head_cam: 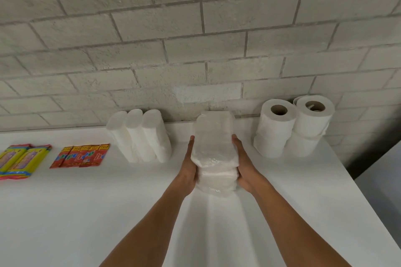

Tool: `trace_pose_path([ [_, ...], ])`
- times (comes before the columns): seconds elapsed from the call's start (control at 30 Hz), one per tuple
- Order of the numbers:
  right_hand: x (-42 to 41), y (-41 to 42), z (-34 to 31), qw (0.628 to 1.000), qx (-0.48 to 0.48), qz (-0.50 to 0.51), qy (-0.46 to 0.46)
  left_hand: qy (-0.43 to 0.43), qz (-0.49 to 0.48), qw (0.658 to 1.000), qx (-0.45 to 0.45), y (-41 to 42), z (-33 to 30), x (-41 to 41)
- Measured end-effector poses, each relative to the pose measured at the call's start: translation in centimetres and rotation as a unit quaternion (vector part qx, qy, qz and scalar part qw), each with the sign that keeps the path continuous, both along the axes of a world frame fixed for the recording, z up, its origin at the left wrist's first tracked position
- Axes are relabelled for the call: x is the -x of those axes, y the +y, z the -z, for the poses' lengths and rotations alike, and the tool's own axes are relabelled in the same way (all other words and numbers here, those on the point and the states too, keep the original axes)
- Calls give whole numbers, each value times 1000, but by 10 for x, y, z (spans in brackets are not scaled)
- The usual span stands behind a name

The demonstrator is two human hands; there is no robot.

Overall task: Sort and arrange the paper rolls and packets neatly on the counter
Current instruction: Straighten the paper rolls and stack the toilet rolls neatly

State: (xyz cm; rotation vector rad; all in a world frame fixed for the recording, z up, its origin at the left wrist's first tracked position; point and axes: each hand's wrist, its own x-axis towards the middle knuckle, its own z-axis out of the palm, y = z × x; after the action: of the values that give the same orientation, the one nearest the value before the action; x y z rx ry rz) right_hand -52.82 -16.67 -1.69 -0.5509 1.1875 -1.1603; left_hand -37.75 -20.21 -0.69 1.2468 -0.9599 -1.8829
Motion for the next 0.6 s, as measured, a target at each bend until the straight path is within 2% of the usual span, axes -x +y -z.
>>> trace_pose_path([
  [0.6,0,-15,3,1000,20,-7,-15,-2,1,1000,-1,-9,-6,2],
])
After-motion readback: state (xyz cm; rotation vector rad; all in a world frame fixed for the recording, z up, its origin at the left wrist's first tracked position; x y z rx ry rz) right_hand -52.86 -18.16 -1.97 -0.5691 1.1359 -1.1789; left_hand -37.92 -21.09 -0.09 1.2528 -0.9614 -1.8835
